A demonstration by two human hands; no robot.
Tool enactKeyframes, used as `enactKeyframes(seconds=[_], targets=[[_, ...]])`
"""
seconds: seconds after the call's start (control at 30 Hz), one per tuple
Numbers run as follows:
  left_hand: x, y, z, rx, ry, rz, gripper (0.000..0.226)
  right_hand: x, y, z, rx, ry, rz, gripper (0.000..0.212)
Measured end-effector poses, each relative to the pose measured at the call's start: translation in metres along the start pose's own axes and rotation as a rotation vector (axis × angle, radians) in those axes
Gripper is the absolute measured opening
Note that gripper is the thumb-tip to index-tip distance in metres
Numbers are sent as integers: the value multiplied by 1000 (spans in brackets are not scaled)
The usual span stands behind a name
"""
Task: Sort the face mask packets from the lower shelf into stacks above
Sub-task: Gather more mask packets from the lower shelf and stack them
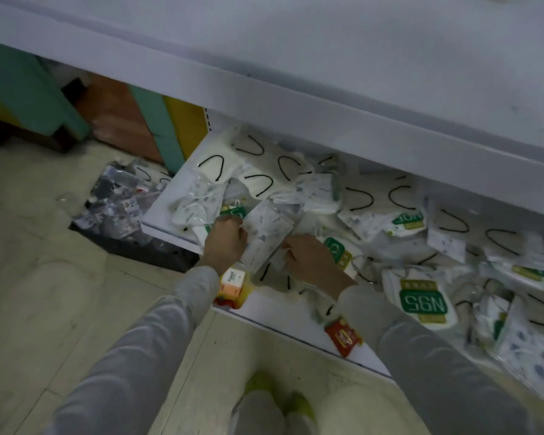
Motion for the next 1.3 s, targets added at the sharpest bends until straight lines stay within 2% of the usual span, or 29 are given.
enactKeyframes(seconds=[0.2, 0.27, 0.33, 0.47, 0.53, 0.63, 0.7, 0.8, 0.93, 1.0, 1.07, 1.17, 1.23, 1.3], targets=[[32, 4, -17, -176, -98, -265, 49, -4, 15, -9, 66, 120, -162, 24], [30, 6, -17, -200, -81, -286, 50, -8, 21, -8, 90, 145, -208, 23], [31, 0, -20, -239, -63, -209, 40, -14, 25, -6, 100, 172, -243, 21], [26, -8, -17, -307, -33, 180, 5, -14, 25, -10, 103, 200, -268, 16], [16, -10, -13, -319, 3, 314, 14, -13, 17, -19, 96, 194, -297, 15], [-6, -31, 1, -431, 114, 493, 6, -18, -8, -43, 109, 219, -390, 18], [-23, -61, 16, -544, 218, 616, 19, -16, -26, -68, 143, 227, -454, 20], [-50, -105, 41, -651, 341, 733, 32, 6, -62, -104, 184, 115, -371, 19], [-74, -152, 65, -668, 424, 838, 49, 35, -94, -133, 274, 75, -226, 36], [-79, -167, 75, -687, 429, 846, 49, 42, -97, -140, 345, 112, -159, 48], [-80, -178, 83, -700, 438, 856, 43, 47, -94, -145, 417, 107, -148, 47], [-79, -190, 93, -747, 480, 872, 39, 51, -88, -148, 479, 122, -282, 39], [-78, -191, 94, -763, 495, 877, 40, 41, -87, -148, 444, 178, -443, 36], [-77, -186, 89, -749, 482, 889, 42, 29, -87, -142, 413, 154, -597, 33]])
Point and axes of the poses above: each hand's wrist, its own z-axis away from the middle knuckle, its own x-axis out of the palm, y = z × x, the point moved 10 cm from there along -z, towards the middle knuckle, and after that the axes turned 3 degrees about x, right-handed, at the moved point
